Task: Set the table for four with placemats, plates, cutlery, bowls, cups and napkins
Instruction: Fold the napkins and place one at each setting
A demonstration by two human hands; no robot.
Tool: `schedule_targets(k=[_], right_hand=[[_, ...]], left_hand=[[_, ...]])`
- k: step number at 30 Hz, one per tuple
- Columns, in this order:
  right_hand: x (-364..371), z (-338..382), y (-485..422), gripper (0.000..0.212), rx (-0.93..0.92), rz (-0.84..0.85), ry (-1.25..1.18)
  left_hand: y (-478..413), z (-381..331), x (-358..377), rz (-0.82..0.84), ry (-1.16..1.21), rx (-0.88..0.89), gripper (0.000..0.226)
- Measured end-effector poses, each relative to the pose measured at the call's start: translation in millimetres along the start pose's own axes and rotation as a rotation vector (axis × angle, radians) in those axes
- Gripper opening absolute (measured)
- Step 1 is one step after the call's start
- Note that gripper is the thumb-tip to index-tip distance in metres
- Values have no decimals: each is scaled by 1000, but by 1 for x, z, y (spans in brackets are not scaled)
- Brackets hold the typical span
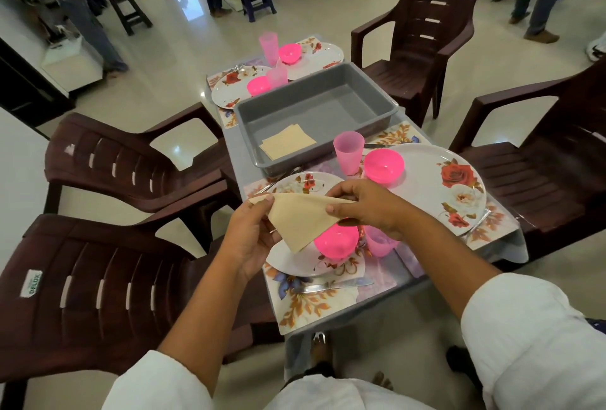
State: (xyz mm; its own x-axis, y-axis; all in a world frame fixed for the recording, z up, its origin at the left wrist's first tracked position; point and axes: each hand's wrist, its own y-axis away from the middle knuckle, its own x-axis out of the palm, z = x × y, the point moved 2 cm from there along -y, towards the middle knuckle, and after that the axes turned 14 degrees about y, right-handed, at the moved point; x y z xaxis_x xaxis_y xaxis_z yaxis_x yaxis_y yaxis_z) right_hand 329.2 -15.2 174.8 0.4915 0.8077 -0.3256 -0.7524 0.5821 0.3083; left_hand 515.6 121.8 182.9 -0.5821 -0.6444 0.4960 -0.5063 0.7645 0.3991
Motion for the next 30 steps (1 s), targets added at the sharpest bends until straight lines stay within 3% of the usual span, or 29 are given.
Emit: schedule_targets(k=[4,17,30], right_hand=[[1,-6,-3,18,109,-39,-181],[-3,-23,-65,17,360,-340,-320],[19,-33,-161,21,552,-362,-728]], left_hand=[[-7,4,-7,-74,-71,3,18],[-81,14,-23,-190,-39,-122,23],[-172,12,-36,-245,82,-233,23]])
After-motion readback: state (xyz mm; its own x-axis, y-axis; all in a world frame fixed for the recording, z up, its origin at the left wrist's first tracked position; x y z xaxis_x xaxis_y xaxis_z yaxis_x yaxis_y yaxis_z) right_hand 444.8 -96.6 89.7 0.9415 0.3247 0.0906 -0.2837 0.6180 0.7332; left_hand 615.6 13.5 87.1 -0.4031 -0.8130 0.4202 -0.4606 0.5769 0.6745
